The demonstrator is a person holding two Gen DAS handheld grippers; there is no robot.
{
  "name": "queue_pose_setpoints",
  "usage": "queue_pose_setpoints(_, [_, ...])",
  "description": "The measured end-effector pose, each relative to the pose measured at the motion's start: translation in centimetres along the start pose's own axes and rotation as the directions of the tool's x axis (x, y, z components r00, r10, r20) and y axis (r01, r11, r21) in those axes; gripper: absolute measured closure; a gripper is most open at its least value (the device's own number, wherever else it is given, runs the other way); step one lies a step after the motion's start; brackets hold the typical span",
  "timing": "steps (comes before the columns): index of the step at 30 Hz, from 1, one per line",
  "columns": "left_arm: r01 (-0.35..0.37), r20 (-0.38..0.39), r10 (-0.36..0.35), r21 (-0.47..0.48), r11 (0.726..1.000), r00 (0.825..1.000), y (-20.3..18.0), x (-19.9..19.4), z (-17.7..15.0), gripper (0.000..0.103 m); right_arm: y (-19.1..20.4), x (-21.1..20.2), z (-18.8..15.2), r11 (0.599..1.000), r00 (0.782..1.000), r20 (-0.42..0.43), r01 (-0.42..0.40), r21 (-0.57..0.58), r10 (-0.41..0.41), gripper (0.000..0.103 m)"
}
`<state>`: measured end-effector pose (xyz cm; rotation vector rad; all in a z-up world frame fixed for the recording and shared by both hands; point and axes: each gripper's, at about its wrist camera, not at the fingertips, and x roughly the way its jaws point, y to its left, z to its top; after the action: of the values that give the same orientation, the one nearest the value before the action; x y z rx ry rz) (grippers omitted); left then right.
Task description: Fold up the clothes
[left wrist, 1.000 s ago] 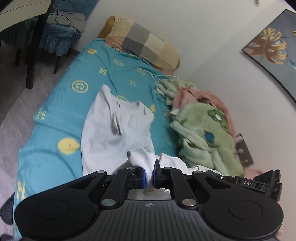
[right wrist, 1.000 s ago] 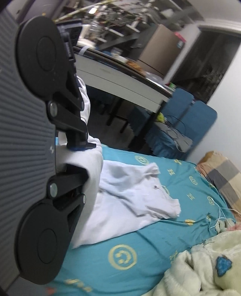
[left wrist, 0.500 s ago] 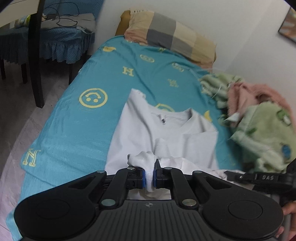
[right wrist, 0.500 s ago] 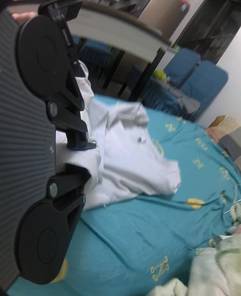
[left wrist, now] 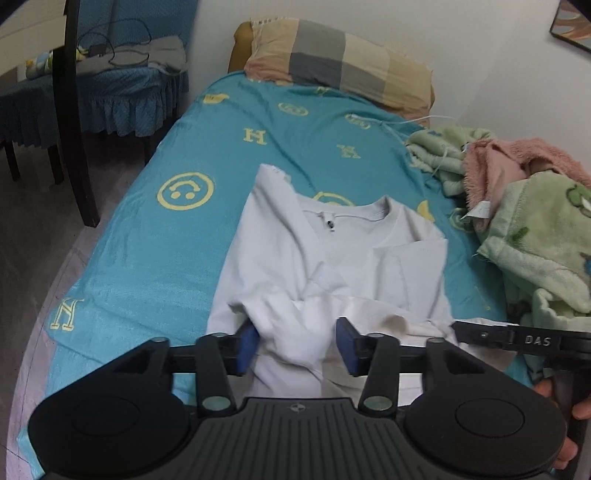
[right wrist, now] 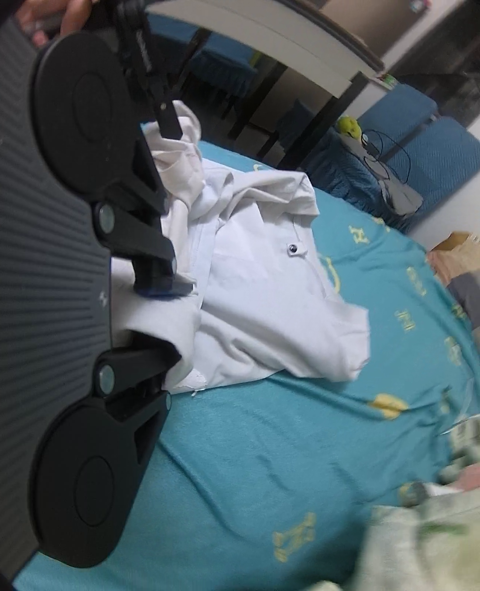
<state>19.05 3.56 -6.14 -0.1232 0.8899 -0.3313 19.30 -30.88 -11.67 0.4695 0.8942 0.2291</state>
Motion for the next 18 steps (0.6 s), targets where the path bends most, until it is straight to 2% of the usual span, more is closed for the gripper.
queue_pose_setpoints(1, [0.005,0.015,-0.005,0.003,1.0,1.0,-0.5,-0.9,-0.3,0.041,0.6,-0.6,-0.3,1.0,1.0,0.016,0.005,-0.021,-0.005,0.069])
queue_pose_setpoints(2, [0.008,0.03,-0.008,0.007,1.0,1.0,-0.9,-1.7,-0.7,0.038,1.1,-1.4,-0.7,0.999,0.999,0.035,0.009,-0.038,-0.007,0.062])
queue_pose_setpoints(4, [0.003,0.062,-0.006,0.039,0.999,0.998,-2.0,-3.4,-1.5,0.023,2.3,-3.1,-1.4,0.997,0.997,0.075,0.017,-0.071,-0.011,0.038])
queue_pose_setpoints(7, [-0.015,0.111,0.005,0.094,0.995,0.994,-3.5,-6.1,-2.9,0.015,4.0,-6.2,-2.9,0.993,0.99,0.142,0.034,-0.115,-0.017,0.035])
queue_pose_setpoints(9, [-0.022,0.139,0.011,0.079,0.997,0.99,-3.8,-7.9,-3.9,0.007,4.9,-8.3,-4.0,0.99,0.983,0.179,0.053,-0.134,-0.028,0.035])
queue_pose_setpoints(10, [-0.026,0.153,0.013,0.083,0.996,0.988,-4.0,-8.7,-4.6,0.005,5.3,-9.4,-4.6,0.988,0.979,0.202,0.059,-0.143,-0.029,0.029])
queue_pose_setpoints(13, [-0.036,0.197,0.017,0.096,0.995,0.98,-4.6,-11.4,-6.5,0.002,6.4,-12.7,-6.4,0.982,0.96,0.277,0.083,-0.168,-0.034,0.026])
queue_pose_setpoints(18, [-0.045,0.254,0.005,0.149,0.988,0.967,-6.1,-15.1,-9.7,0.0,7.4,-16.3,-9.7,0.971,0.938,0.342,0.127,-0.2,-0.052,0.026])
